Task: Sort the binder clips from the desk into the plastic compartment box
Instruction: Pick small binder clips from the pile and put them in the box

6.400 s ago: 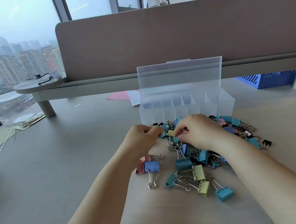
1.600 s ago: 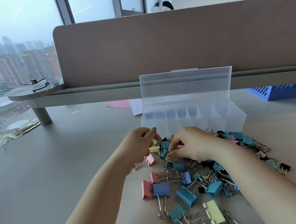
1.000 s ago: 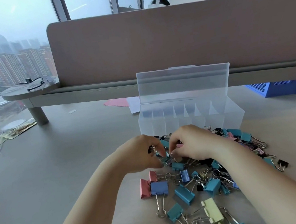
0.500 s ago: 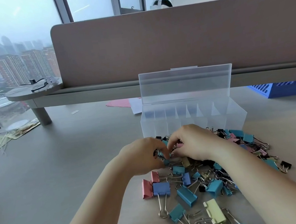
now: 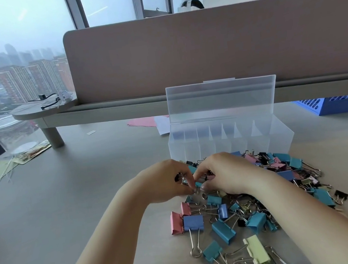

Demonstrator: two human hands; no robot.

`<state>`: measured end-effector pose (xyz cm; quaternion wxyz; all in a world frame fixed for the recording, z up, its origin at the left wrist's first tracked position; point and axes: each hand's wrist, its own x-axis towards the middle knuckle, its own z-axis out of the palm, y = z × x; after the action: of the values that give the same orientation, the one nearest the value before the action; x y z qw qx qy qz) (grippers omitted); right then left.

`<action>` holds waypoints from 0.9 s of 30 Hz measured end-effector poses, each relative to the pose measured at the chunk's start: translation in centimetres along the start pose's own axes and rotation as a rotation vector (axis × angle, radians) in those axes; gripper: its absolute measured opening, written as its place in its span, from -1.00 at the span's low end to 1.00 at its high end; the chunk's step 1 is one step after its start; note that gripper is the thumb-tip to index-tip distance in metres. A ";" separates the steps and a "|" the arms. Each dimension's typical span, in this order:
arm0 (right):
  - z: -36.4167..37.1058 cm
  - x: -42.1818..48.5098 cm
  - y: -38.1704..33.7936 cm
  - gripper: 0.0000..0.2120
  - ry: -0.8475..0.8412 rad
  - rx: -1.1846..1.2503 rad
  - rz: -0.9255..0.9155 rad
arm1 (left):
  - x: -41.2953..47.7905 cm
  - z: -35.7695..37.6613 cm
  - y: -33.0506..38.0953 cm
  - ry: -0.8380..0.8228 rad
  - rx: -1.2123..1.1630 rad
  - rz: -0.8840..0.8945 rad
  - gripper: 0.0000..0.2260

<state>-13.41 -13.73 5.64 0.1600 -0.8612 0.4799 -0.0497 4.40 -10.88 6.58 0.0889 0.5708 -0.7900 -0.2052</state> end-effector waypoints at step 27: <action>-0.9 0.9 0.9 -0.78 -0.088 1.820 0.215 | 0.1 0.3 -0.5 -0.056 -0.001 -0.011 -0.94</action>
<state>-13.86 -15.15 6.18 0.7984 -0.3548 0.3267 -0.3605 4.71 -11.04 6.12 0.0660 0.5690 -0.7890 -0.2221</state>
